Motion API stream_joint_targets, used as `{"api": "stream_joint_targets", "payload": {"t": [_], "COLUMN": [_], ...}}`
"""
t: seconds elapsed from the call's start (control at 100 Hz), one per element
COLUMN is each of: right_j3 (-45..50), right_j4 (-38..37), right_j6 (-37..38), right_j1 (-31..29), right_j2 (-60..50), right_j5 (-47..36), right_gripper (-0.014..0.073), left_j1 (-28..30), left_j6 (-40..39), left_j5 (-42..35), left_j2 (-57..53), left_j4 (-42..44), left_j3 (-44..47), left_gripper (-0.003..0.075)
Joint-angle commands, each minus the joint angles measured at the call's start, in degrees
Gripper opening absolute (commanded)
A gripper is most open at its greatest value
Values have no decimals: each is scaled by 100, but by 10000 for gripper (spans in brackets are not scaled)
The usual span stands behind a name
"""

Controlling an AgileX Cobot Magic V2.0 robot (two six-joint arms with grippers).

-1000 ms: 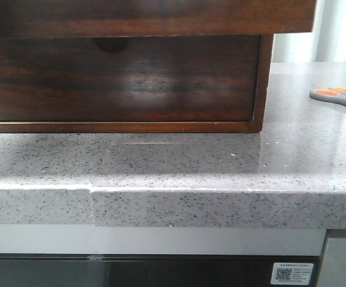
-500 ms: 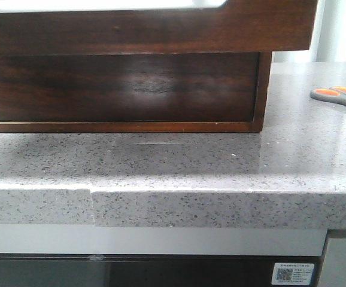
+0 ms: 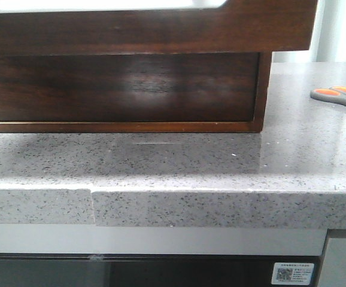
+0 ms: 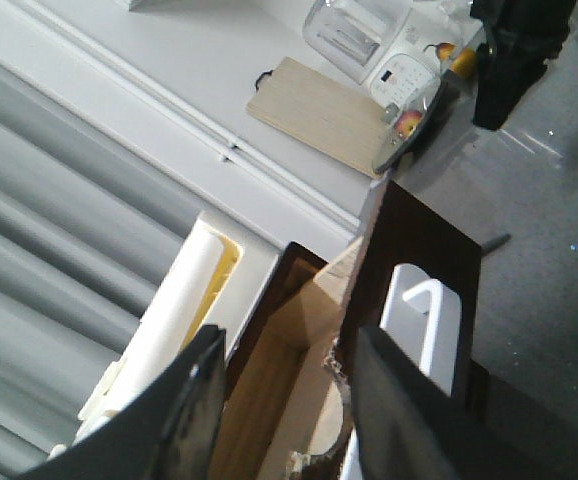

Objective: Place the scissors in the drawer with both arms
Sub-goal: 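Lower the right gripper onto the grey-orange scissors and grasp them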

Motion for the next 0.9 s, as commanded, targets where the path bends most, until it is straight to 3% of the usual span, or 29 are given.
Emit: {"api": "stream_joint_targets", "payload": {"t": [0.0,0.47,0.89], "right_j3": [-643,-3818,-5307], "right_j4": [-249,-274,-342], "right_j6": [-86,-86,-86], "right_j1": [25,25,-4], "right_j2": [716,4682,6266], "right_j5": [-507,1283,2487], "right_gripper": [244,244,244], "left_j1": [-33,-33,-33], "left_j6": [-249,-325,-325], "left_j5": [158,556,691], "left_j2": [-166,-747,-747], "left_j4": [-596,-607,-597], "left_j3": [-178,-178,-178], "left_gripper": [286,286,286]}}
